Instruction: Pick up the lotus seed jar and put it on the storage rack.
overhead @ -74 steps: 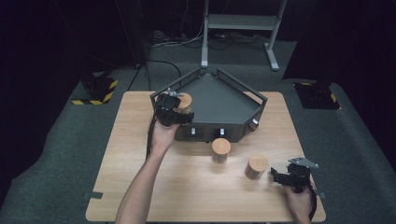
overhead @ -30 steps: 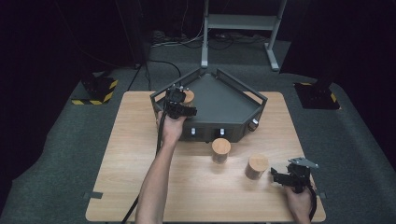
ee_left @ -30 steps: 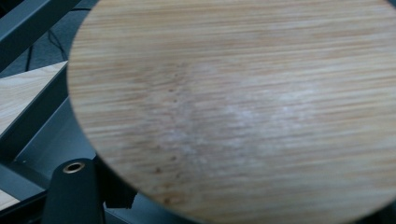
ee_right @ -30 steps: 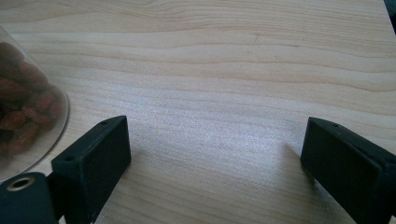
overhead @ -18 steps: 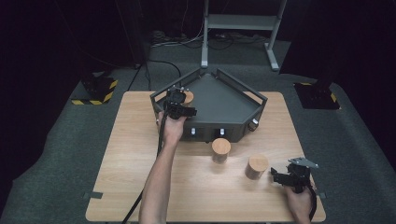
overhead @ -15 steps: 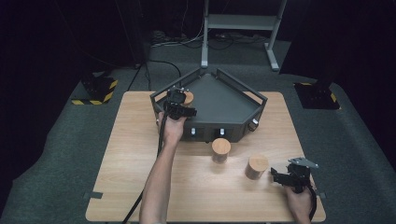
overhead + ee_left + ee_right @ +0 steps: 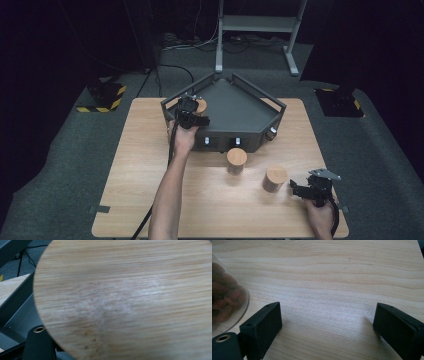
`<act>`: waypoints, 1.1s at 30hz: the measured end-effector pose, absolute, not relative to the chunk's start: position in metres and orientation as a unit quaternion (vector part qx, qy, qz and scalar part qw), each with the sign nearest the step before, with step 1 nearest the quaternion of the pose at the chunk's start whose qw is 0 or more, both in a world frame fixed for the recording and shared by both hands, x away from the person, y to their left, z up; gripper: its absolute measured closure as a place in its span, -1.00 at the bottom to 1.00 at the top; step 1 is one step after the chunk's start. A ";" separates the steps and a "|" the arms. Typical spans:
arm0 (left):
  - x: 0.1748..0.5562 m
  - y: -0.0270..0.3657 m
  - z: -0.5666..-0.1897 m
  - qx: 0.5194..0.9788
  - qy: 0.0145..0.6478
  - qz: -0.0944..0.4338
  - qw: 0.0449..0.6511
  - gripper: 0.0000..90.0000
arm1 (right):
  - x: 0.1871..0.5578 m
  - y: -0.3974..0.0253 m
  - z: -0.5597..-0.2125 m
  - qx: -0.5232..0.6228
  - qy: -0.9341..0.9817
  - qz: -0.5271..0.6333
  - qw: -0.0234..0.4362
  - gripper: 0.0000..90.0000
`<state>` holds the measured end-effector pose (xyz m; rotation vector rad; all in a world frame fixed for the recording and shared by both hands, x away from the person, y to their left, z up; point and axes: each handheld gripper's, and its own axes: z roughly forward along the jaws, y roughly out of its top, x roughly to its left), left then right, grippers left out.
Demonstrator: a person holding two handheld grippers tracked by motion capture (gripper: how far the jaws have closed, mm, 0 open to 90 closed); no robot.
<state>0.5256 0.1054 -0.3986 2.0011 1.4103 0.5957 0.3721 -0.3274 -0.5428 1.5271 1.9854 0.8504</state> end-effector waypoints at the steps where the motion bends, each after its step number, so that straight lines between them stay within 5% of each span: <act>1: 0.526 0.105 -0.399 0.756 0.533 0.225 0.306 -0.44 | 0.372 -0.327 -0.543 0.560 0.728 0.312 0.246 -0.82; 15: 0.520 0.109 -0.402 0.756 0.530 0.231 0.308 -0.76 | 0.372 -0.327 -0.543 0.559 0.728 0.311 0.246 -0.82; 33: 0.500 0.120 -0.399 0.753 0.526 0.229 0.322 -0.79 | 0.372 -0.327 -0.543 0.560 0.727 0.312 0.246 -0.82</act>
